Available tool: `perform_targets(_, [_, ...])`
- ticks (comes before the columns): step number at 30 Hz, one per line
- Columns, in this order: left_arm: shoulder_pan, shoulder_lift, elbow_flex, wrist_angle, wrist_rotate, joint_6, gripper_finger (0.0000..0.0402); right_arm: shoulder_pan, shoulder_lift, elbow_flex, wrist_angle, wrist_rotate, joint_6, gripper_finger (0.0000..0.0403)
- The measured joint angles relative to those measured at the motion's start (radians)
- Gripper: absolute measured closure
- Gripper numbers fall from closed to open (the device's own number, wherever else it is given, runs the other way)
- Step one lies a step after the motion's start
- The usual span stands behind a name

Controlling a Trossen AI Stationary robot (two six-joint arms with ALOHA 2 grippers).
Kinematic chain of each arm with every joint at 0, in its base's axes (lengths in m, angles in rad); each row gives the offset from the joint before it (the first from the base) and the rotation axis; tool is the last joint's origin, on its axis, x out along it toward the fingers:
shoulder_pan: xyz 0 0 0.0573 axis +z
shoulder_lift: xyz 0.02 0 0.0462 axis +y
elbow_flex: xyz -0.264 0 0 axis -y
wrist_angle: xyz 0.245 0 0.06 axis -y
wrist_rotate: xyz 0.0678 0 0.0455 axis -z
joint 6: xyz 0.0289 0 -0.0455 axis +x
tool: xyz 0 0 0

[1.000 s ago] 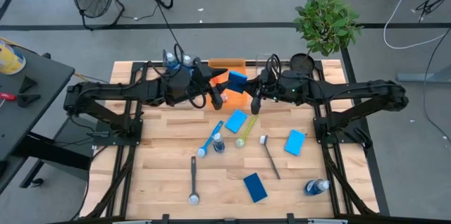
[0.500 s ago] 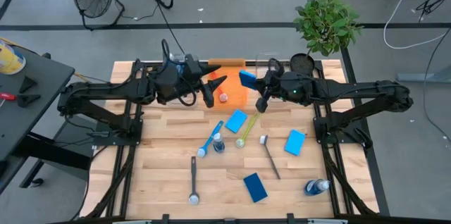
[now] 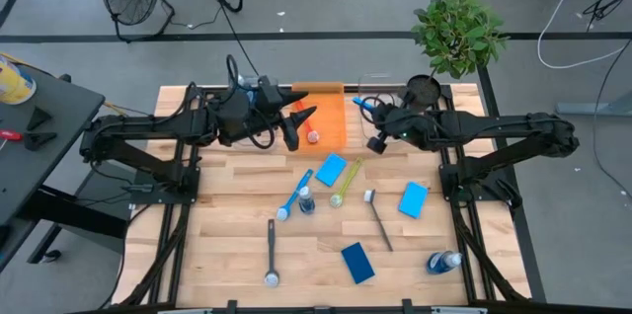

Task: Pick & Place Kitchen Sink Supplies
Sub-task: Put the blue sponge into the right transparent bin

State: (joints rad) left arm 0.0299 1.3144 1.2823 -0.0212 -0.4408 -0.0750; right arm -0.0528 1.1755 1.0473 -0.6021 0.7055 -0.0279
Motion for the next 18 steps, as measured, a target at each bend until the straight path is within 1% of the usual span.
perform_targets(10, [0.000, 0.000, 0.000, -0.008, 0.000, 0.000, 0.0193, -0.077, 0.001, 0.000, -0.109, 0.013, -0.107, 0.0373])
perform_targets(18, [0.000, 0.000, 0.000, -0.011, -0.009, 0.006, 0.0193, -0.149, 0.001, 0.000, -0.117, 0.021, -0.223, 0.0373])
